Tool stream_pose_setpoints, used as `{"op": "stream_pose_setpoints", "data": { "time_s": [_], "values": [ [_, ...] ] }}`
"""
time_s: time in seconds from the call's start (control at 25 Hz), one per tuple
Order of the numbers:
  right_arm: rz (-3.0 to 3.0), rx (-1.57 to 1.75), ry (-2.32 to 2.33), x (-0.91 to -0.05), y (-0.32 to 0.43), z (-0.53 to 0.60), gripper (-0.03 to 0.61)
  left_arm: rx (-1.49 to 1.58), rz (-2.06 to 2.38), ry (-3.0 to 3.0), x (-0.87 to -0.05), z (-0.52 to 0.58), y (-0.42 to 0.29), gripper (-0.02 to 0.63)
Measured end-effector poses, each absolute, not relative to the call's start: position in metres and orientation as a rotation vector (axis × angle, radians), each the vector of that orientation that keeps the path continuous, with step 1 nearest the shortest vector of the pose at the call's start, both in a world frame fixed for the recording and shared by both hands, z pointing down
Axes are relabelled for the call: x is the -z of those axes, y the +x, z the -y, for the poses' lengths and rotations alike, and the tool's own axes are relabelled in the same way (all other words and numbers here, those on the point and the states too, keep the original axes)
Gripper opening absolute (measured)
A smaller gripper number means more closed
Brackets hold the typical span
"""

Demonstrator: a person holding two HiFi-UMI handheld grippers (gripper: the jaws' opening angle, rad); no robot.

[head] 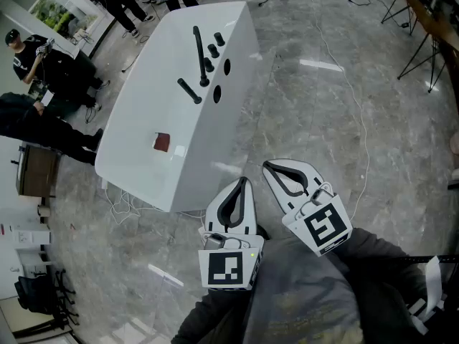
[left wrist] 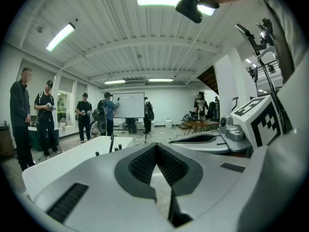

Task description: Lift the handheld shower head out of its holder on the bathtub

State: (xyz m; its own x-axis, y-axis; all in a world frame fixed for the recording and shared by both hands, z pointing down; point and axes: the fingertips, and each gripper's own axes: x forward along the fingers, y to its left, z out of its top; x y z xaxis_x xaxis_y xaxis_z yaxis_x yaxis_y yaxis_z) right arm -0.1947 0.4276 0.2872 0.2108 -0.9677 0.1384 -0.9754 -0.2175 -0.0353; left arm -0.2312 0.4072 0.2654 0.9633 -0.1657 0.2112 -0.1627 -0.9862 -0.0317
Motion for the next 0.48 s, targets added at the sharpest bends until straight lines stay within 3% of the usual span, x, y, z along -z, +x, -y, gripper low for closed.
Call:
{"op": "stream_pose_setpoints", "data": {
  "time_s": [0.48],
  "values": [
    [1.958,-0.196,2.403,-0.288,-0.146,-0.476,0.005,0.397,-0.23,-3.079,-0.272,-0.462,-0.183,0.003]
  ]
}}
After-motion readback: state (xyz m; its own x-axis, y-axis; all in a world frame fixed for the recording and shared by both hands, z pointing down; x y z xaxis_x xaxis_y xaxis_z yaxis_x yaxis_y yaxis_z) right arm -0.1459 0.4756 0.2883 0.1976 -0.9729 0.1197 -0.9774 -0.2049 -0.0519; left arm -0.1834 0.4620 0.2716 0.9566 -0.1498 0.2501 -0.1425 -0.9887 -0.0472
